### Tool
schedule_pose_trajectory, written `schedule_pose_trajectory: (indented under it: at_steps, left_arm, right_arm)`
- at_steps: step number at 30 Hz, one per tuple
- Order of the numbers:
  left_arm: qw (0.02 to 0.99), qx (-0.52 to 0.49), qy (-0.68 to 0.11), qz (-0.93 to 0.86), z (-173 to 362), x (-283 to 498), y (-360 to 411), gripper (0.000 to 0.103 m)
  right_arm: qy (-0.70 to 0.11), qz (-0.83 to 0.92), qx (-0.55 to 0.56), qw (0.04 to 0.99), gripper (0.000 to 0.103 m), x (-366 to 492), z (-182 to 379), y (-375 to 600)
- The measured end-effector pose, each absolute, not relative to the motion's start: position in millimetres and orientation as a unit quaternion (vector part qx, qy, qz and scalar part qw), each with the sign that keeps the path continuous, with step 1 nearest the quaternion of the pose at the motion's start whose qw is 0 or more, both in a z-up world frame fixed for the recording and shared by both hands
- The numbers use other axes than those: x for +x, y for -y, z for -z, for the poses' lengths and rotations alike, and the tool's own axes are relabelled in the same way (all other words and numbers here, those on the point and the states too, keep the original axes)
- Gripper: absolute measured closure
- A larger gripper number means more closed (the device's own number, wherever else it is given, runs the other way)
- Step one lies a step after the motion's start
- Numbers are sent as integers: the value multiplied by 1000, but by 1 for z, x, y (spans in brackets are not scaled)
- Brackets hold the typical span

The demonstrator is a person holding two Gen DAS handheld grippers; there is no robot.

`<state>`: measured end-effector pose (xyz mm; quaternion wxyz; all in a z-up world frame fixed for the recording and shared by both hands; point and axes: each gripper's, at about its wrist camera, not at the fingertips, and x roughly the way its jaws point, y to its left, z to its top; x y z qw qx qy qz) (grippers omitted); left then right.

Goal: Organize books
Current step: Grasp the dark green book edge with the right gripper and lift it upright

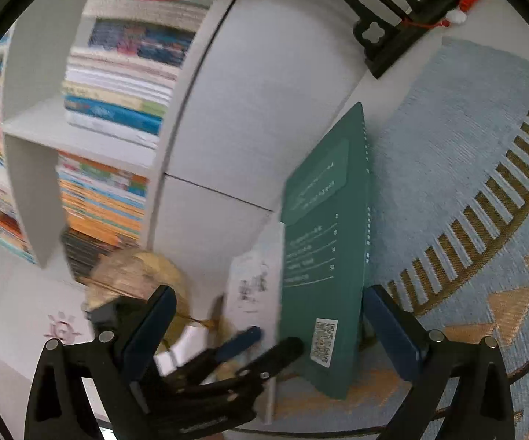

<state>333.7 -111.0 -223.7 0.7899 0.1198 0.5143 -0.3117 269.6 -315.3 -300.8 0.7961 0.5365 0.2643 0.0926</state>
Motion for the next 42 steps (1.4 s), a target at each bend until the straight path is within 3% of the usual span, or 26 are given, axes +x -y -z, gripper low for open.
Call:
schedule_pose_trajectory:
  at_steps: [5,12,19,31,35,42]
  left_arm:
    - [788,115,-515,316,223,335,109,21]
    - [792,132,-509,311,224,330,113,17]
    - [793,133,-507,310,225,330,117,14]
    - [799,157,-500,295,228,326,126,10]
    - [800,144,-501,297,227,327,123,10]
    - [802,136,-501,296,225,325,123,10]
  right_arm:
    - [-232,-128,563,783,0,262,305,322]
    - [-263,-108,521,805,0,270,297,314]
    - [-236,-126,545,794,0,269,303,322]
    - [-308,0,461,832,0,304,293,312]
    - [-270,-53,515,812,0,295,298,329]
    - [-272,-116,538,789,14,291,309,337]
